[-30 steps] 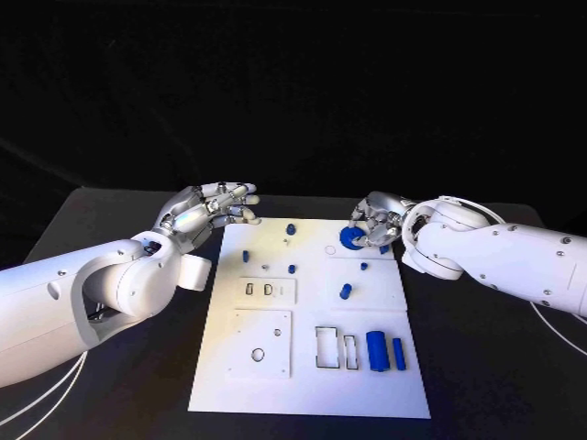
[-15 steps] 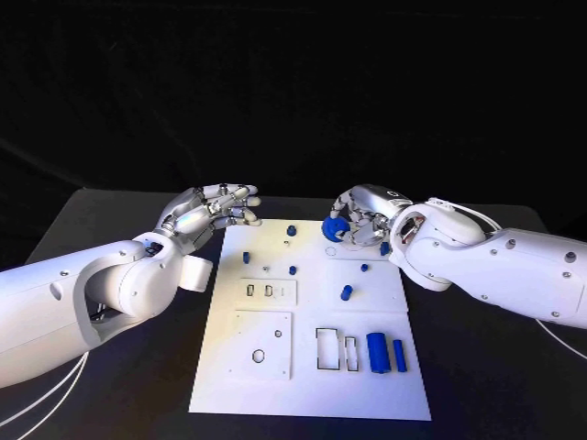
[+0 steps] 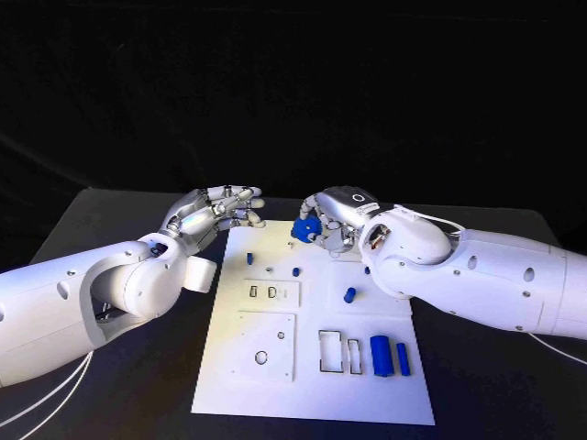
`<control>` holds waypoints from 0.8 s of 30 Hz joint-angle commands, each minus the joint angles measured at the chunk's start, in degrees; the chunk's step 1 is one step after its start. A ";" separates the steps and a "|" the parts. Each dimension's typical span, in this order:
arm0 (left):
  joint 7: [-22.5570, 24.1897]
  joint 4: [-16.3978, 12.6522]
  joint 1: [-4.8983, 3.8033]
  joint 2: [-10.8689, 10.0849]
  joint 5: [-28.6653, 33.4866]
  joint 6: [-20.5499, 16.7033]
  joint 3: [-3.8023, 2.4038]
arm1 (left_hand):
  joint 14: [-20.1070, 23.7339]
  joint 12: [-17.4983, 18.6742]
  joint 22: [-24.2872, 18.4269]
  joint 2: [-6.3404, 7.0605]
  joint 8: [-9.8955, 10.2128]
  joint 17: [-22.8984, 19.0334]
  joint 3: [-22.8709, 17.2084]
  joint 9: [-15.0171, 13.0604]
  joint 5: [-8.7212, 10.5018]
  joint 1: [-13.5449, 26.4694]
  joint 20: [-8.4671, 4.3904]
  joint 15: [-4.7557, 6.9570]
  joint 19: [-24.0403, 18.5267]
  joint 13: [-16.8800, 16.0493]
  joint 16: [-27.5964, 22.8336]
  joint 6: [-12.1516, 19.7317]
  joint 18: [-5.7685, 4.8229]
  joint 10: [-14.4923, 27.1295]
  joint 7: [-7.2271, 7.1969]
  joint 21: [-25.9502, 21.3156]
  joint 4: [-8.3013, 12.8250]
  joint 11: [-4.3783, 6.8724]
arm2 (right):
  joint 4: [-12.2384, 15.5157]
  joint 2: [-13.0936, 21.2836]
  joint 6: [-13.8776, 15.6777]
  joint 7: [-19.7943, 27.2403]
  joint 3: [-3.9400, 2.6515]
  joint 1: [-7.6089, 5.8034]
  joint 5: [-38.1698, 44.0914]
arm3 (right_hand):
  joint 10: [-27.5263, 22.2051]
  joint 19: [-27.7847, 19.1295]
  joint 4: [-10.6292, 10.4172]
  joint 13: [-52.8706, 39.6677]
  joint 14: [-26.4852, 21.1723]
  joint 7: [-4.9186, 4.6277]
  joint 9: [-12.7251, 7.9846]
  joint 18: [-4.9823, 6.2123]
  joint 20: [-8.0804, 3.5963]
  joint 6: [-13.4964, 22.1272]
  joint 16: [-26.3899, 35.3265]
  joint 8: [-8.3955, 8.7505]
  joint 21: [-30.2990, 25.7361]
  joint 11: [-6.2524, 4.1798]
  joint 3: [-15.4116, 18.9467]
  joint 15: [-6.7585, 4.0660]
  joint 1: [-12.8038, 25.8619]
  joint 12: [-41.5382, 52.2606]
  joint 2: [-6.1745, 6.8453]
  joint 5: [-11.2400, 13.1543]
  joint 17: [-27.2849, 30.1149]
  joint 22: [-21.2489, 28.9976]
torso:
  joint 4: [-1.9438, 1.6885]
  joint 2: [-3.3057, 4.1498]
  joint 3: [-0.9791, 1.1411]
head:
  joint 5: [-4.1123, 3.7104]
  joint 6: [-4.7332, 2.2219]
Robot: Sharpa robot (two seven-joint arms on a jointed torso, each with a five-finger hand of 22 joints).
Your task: Assemble the parts on the task board
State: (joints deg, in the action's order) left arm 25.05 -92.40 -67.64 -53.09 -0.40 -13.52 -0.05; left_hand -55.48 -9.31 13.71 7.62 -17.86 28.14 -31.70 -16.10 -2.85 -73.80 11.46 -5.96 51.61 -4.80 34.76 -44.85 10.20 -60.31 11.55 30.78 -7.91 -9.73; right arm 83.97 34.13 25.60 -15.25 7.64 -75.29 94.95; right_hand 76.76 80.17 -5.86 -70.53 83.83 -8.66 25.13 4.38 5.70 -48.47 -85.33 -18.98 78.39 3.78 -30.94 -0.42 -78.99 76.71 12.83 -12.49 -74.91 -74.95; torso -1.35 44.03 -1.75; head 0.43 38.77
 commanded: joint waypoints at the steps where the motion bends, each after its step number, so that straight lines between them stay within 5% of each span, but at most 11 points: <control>1: 1.23 -0.01 0.00 0.13 0.06 0.76 -0.02 | 0.07 0.15 -0.10 -0.07 0.21 -0.06 0.01 -0.10 -0.05 0.50 0.33 -0.18 0.03 -0.07 -0.25 0.38 0.24 0.49 2.22 -0.23 -0.32 -0.03 | -1.30 -1.45 1.17 -1.79 0.10 0.39 4.48 | 0.40 0.36 -0.06 -0.10 3.99 -0.09 -0.04 -0.63 0.02 -0.48 -0.21 -0.24 0.18 -0.05 -0.30 -0.03 0.44 0.26 0.04 -0.05 -5.34 -0.49 | -0.16 0.12 -0.01 | 0.06 0.21; 10: 1.60 -0.02 0.00 0.13 0.07 0.63 -0.02 | 0.05 0.13 -0.11 -0.08 0.20 -0.06 0.01 -0.11 -0.05 0.51 0.33 -0.17 0.04 -0.08 -0.25 0.36 0.24 0.46 2.21 -0.23 -0.32 -0.02 | -4.23 -4.83 0.44 -1.47 0.23 1.91 4.36 | 0.36 0.28 -0.01 -0.01 3.97 -0.10 -0.07 -0.59 0.00 -0.52 -0.17 -0.21 0.07 -0.04 -0.41 -0.04 0.56 0.18 0.08 -0.04 -5.24 -0.37 | -0.11 0.23 -0.15 | 0.51 0.25; 24: 1.97 0.45 -0.02 -0.06 0.07 0.34 -0.03 | 0.00 0.09 -0.13 -0.11 0.16 -0.04 -0.02 -0.15 -0.05 0.45 0.33 -0.15 0.08 -0.10 -0.26 0.31 0.25 0.40 2.17 -0.24 -0.29 0.01 | -6.17 -6.93 -1.14 -0.93 0.24 3.54 3.61 | 0.31 0.16 0.04 0.06 3.95 -0.11 -0.12 -0.55 -0.01 -0.51 -0.13 -0.14 -0.07 -0.03 -0.54 -0.05 0.71 0.11 0.12 -0.03 -5.16 -0.21 | -0.15 0.16 0.01 | 0.70 0.77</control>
State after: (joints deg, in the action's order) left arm 25.90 -91.92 -67.65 -53.17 -0.40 -13.61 -0.06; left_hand -55.48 -9.31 13.66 7.62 -17.86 28.14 -31.70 -16.21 -2.85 -73.81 11.46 -5.96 51.61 -4.80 34.76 -44.85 10.20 -60.31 11.55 30.78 -7.91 -9.72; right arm 77.96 27.28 25.40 -16.12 7.90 -71.78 98.03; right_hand 76.76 80.24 -5.77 -70.52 83.83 -8.87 25.01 4.39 5.63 -48.67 -85.33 -19.06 78.38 3.78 -31.32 -0.42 -78.77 76.71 13.07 -12.38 -74.90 -74.92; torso -1.43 44.21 -1.79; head 1.04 39.47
